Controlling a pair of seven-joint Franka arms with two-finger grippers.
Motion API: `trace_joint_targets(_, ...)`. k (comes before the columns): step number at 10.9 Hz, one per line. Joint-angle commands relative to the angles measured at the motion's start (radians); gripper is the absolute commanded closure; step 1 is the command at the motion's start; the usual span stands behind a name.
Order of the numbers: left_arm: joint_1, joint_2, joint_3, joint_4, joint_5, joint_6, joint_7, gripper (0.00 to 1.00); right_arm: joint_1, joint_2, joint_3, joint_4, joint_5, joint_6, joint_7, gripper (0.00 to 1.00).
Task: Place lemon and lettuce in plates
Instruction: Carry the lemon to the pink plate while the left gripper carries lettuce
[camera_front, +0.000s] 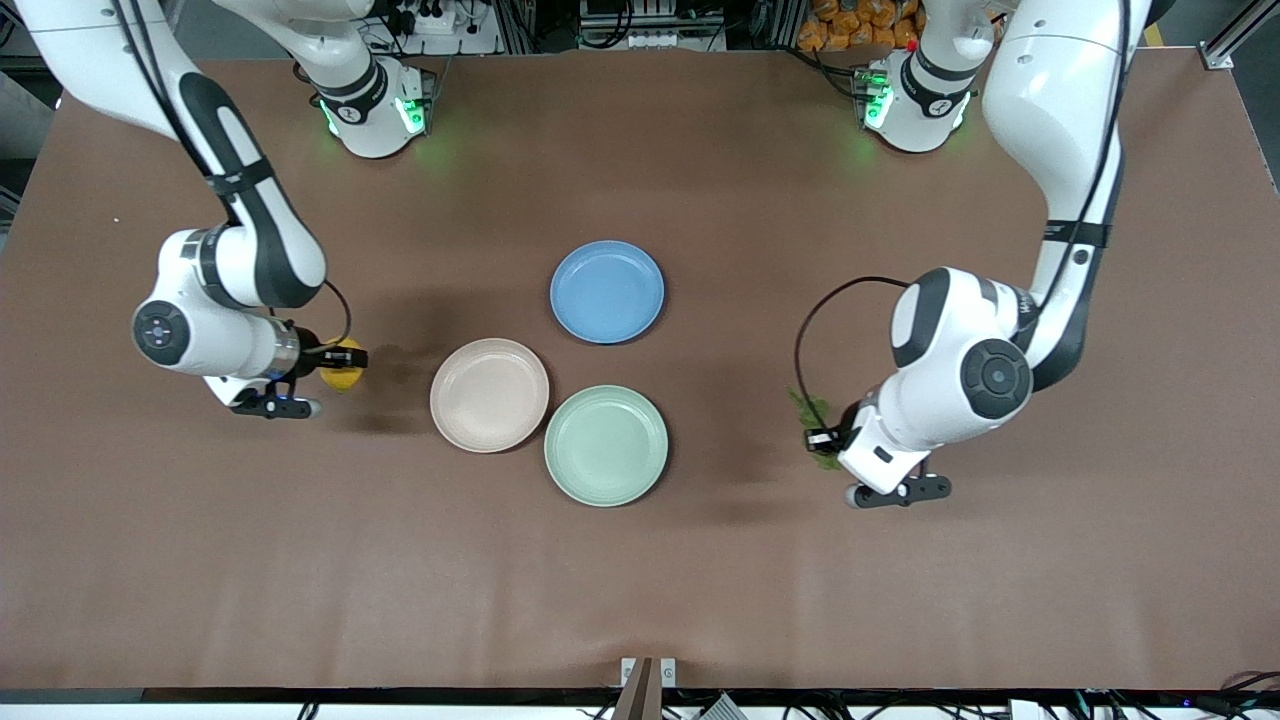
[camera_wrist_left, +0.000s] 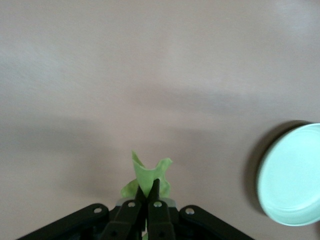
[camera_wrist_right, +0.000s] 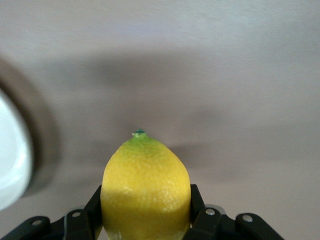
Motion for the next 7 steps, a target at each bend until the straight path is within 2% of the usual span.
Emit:
trace_joint_targets(1, -0.056, 0.027, 0.009, 0.057, -0.116, -0.009, -0.127, 1.0, -0.003, -0.014, 0.047, 0.022, 0.009, -0.021, 0.119, 0.75)
trace_joint_targets(5, -0.136, 0.062, 0.008, 0.057, -0.154, 0.092, -0.217, 1.0, 0.017, -0.006, 0.116, 0.074, 0.009, -0.01, 0.206, 0.74)
trace_joint_targets(7, -0.168, 0.095, 0.008, 0.057, -0.235, 0.134, -0.22, 1.0, 0.078, 0.003, 0.116, 0.091, 0.006, 0.035, 0.211, 0.74)
